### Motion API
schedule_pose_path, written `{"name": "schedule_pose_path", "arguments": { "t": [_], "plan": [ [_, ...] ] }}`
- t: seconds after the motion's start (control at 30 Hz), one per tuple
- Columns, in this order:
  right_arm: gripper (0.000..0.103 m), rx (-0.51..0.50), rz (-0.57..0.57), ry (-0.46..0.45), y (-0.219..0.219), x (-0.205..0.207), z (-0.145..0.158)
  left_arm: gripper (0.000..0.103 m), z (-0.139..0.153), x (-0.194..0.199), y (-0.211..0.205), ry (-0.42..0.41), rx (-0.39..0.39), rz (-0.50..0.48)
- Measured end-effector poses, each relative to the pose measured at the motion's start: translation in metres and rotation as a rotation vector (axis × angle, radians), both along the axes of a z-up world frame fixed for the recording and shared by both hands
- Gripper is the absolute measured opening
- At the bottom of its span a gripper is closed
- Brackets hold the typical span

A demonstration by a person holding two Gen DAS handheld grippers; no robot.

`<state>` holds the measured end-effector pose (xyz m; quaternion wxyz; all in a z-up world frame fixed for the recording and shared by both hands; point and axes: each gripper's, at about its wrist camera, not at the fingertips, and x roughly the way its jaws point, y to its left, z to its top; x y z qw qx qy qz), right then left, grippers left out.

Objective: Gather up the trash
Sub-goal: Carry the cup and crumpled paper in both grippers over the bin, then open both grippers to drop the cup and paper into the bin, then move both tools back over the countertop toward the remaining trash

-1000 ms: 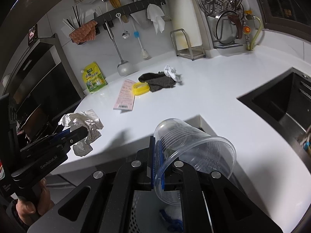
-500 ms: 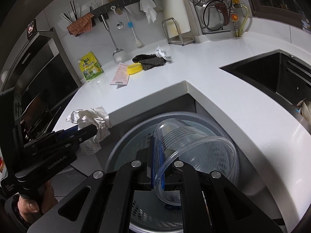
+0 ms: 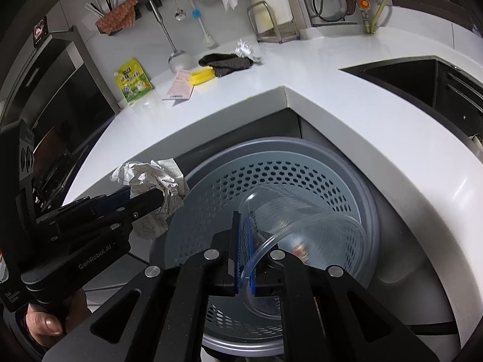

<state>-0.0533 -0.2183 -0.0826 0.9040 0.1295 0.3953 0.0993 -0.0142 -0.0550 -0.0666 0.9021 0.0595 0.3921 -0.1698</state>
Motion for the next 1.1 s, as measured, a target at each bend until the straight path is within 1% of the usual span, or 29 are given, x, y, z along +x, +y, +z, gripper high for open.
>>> {"name": "schedule_pose_path", "arguments": {
  "t": [0.07, 0.17, 0.2, 0.23, 0.27, 0.3, 0.33, 0.37, 0.43, 0.47, 0.57, 0.9, 0.97, 1.1],
  "plan": [
    [0.004, -0.001, 0.003, 0.009, 0.001, 0.001, -0.002, 0.031, -0.001, 0.000, 0.001, 0.006, -0.005, 0.002],
    [0.005, -0.002, 0.001, 0.020, 0.000, 0.002, -0.004, 0.032, -0.003, 0.001, 0.003, 0.009, -0.005, 0.008],
    [0.005, -0.002, 0.001, 0.024, 0.000, 0.002, -0.005, 0.038, -0.003, 0.002, 0.004, 0.012, -0.006, 0.013],
    [0.011, -0.004, -0.003, 0.026, 0.000, 0.003, -0.005, 0.045, -0.003, 0.002, 0.005, 0.013, -0.009, 0.015],
    [0.022, -0.005, -0.010, 0.027, -0.001, 0.003, -0.005, 0.055, -0.004, 0.002, 0.006, 0.011, -0.009, 0.021],
    [0.028, -0.003, -0.017, 0.025, -0.003, 0.002, -0.005, 0.059, -0.004, 0.001, 0.007, 0.008, -0.008, 0.028],
    [0.038, 0.004, -0.026, 0.020, -0.005, 0.001, -0.005, 0.065, -0.004, 0.001, 0.009, 0.006, -0.010, 0.036],
    [0.041, 0.007, -0.032, 0.015, -0.006, 0.001, -0.004, 0.066, -0.003, 0.002, 0.012, 0.006, -0.017, 0.043],
    [0.041, 0.008, -0.041, 0.013, -0.009, 0.000, -0.004, 0.068, -0.004, 0.002, 0.014, 0.011, -0.022, 0.049],
    [0.043, 0.010, -0.043, 0.012, -0.010, 0.000, -0.004, 0.071, -0.004, 0.003, 0.014, 0.013, -0.020, 0.052],
    [0.046, 0.018, -0.049, 0.007, -0.012, -0.001, -0.003, 0.073, -0.005, 0.003, 0.015, 0.017, -0.022, 0.054],
    [0.047, 0.028, -0.057, 0.002, -0.016, -0.004, -0.003, 0.076, -0.002, 0.001, 0.017, 0.001, -0.017, 0.065],
    [0.047, 0.030, -0.058, 0.003, -0.016, -0.005, -0.003, 0.080, -0.001, 0.001, 0.018, -0.004, -0.017, 0.069],
    [0.049, 0.030, -0.058, -0.003, -0.014, -0.006, -0.002, 0.080, 0.002, 0.000, 0.019, -0.015, -0.016, 0.073]
  ]
}}
